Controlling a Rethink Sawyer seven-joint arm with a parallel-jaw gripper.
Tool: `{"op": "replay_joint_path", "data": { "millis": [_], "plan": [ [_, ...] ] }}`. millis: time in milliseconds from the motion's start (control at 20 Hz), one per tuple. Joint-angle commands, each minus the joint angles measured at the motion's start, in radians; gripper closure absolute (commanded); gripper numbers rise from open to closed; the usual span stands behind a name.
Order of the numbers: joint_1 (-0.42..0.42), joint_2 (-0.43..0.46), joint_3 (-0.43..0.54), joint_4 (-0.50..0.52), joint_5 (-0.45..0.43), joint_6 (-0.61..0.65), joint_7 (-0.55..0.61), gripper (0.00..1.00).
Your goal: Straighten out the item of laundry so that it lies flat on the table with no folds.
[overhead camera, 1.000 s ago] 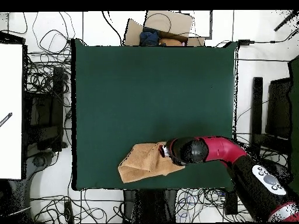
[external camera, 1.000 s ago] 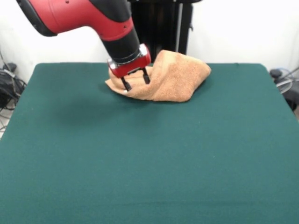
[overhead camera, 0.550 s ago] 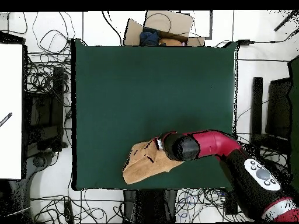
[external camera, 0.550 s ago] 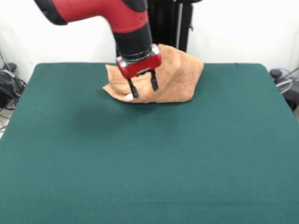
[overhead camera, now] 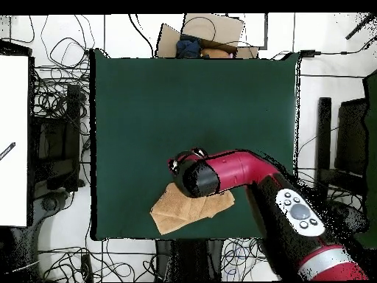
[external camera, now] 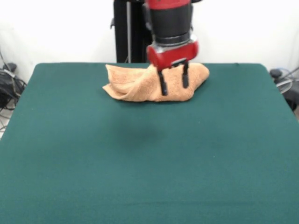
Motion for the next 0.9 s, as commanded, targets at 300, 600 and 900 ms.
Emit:
{"op": "replay_joint_path", "data": {
  "millis": [300,600,900],
  "plan": [
    [0.158,-0.108,-0.165,0.041,0.104,-0.105,0.29,0.0],
    [0.171,-0.114,-0.191,0.038,0.144,-0.114,0.249,0.0],
    [0.177,-0.131,-0.21,0.058,0.17,-0.129,0.236,0.0]
  ]
}}
